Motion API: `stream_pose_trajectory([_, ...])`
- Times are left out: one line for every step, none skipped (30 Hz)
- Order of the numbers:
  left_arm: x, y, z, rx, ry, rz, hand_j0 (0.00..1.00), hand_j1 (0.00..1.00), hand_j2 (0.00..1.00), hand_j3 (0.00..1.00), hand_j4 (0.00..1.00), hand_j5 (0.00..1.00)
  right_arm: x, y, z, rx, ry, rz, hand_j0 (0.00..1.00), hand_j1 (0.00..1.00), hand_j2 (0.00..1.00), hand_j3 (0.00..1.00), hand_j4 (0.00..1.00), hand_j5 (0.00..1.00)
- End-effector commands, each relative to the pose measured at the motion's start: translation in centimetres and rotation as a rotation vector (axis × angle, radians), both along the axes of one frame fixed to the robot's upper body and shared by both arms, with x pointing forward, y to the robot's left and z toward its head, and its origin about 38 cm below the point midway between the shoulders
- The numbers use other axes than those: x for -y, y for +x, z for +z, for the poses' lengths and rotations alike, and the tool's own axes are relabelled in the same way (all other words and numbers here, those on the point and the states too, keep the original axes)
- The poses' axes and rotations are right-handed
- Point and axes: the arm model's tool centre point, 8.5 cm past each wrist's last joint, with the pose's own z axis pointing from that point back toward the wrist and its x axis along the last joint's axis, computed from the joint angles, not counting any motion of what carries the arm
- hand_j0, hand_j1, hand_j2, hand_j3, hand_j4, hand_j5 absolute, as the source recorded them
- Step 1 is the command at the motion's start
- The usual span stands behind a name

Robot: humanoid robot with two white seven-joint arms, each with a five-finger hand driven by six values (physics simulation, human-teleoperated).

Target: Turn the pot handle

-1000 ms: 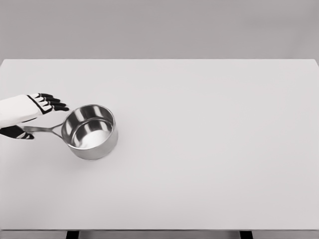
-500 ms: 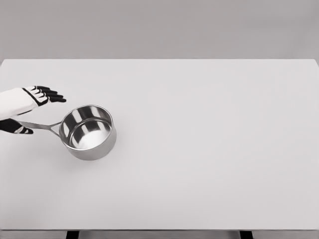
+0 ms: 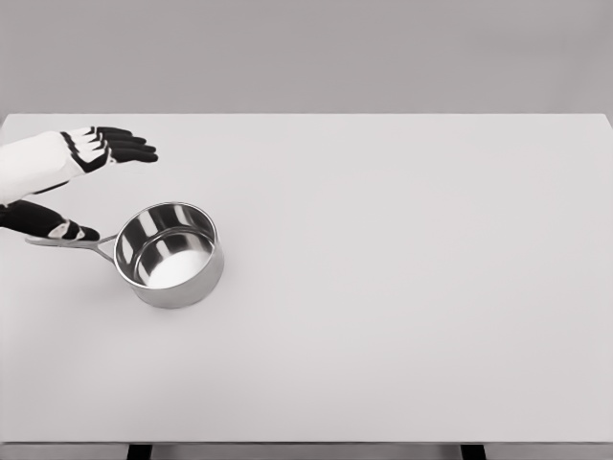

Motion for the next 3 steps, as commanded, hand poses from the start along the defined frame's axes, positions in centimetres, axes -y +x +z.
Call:
stream_pose_trajectory([0.53, -0.22, 0.22, -0.006, -0.031, -0.016, 1.00, 1.00, 1.00, 1.00, 1.00, 1.00, 0.00, -0.01, 0.00, 0.000, 0.000, 0.000, 1.00, 1.00, 1.00, 1.00, 1.00, 1.00])
stream_pose_trajectory([0.50, -0.15, 0.61, 0.004, -0.030, -0.015, 1.00, 1.00, 1.00, 1.00, 1.00, 1.00, 0.00, -0.01, 0.00, 0.000, 0.000, 0.000, 1.00, 1.00, 1.00, 1.00, 1.00, 1.00])
stream_pose_trajectory([0.49, -0.10, 0.86, 0.012, -0.030, -0.015, 1.00, 1.00, 1.00, 1.00, 1.00, 1.00, 0.00, -0.01, 0.00, 0.000, 0.000, 0.000, 1.00, 1.00, 1.00, 1.00, 1.00, 1.00])
